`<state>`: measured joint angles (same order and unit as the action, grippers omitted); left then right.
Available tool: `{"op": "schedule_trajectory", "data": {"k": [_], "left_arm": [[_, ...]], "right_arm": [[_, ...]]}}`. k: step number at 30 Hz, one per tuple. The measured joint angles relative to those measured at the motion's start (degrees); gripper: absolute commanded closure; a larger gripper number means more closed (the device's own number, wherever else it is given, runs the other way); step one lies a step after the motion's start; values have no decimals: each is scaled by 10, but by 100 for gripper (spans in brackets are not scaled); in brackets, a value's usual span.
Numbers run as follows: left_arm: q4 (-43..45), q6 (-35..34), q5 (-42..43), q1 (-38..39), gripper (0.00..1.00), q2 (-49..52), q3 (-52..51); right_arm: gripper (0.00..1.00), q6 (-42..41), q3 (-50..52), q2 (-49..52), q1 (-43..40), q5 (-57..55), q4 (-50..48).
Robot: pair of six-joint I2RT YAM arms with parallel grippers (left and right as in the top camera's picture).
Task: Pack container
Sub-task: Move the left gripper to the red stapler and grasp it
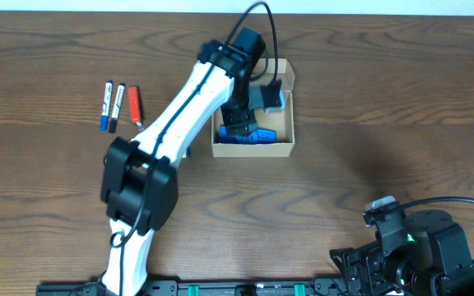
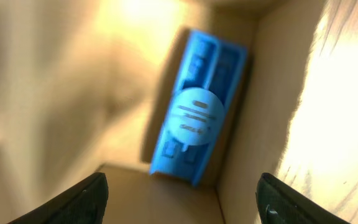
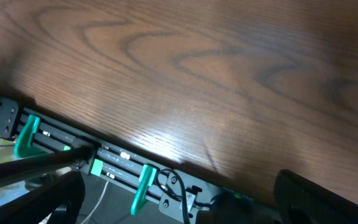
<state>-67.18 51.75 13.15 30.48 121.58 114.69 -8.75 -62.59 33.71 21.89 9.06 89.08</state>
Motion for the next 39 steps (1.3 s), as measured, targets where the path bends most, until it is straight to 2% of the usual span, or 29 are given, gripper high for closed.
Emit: {"op": "schedule_trajectory", "data": {"k": [8, 14, 19, 26, 39], "left_arm": [[-17, -109, -30, -19, 27, -169, 30], [-49, -217, -78, -106, 25, -225, 34], [-57, -294, -97, -193, 24, -220, 28], [-57, -360, -95, -279, 25, -184, 27], [-37, -430, -91, -290, 35, -16, 21]], "right_arm": [[1, 0, 0, 0, 0, 0, 0], [1, 0, 0, 0, 0, 0, 0], [1, 0, 0, 0, 0, 0, 0], [1, 0, 0, 0, 0, 0, 0], [1, 0, 0, 0, 0, 0, 0]]}}
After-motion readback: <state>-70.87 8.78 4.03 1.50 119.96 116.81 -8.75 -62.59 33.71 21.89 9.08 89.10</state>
